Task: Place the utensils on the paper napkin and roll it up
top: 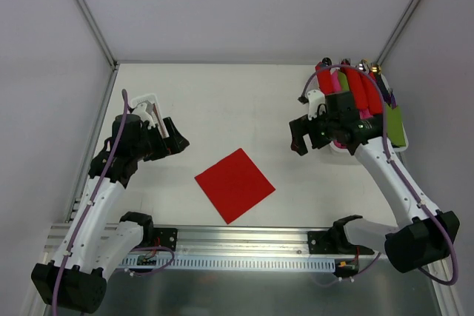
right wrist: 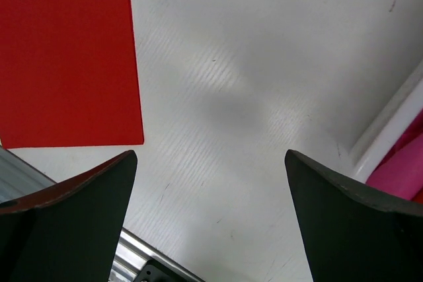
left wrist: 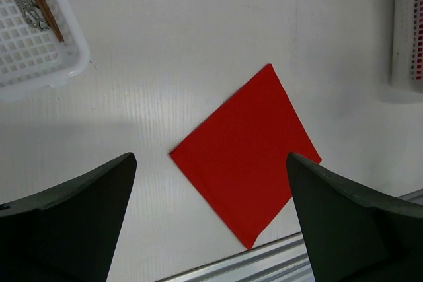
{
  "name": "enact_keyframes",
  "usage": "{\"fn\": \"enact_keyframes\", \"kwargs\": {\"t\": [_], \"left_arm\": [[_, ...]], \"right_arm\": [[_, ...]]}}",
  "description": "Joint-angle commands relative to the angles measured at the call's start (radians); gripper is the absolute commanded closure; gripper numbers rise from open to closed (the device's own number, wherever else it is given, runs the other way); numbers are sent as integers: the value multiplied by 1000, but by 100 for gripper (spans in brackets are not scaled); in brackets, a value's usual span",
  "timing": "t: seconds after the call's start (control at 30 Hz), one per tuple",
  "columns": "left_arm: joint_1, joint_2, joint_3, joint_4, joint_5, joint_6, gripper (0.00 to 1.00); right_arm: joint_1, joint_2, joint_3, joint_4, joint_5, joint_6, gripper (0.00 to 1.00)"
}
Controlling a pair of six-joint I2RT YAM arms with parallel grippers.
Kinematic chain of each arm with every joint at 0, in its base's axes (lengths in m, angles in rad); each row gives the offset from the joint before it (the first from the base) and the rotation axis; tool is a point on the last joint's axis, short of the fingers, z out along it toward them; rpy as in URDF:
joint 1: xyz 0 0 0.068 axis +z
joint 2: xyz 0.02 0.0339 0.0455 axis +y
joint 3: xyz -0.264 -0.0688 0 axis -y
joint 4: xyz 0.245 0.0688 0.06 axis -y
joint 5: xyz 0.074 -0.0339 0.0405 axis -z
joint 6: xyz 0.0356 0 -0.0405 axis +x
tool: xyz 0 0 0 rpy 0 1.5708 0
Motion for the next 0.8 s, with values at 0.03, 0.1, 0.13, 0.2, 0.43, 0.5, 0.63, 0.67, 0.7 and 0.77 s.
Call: {"fn": "enact_keyframes", "kwargs": {"t": [0.03,0.1,0.13,0.2,0.43,0.5,0.63,0.67,0.7,0.77], "left_arm": [[-1,11,38,-13,33,2,1],[0,18,48,-14,36,0,1],[-1,21,64,-22,36,-1,1],[-1,31,81,-26,34,-9,1],[0,56,108,-57,47,-47,1],[-1,42,96,-62,36,-62,1],[-1,19,58,-60,34,-76,1],[0,11,46,-63,36,-78,1],[-1,7,41,-63,36,-78,1],[-1,-2,29,-68,36,-81,1]], "right_arm": [[128,27,-15,1,29,-43,1],[185,50,-29,14,59,-55,1],[213,81,-41,26,69,-64,1],[297,121,-47,41,107,-67,1],[469,338,5,119,182,-26,1],[498,413,40,127,184,-11,1],[540,503,68,170,193,8,3],[560,519,71,190,205,11,4],[569,535,74,196,213,12,4],[597,575,85,211,228,22,5]]}}
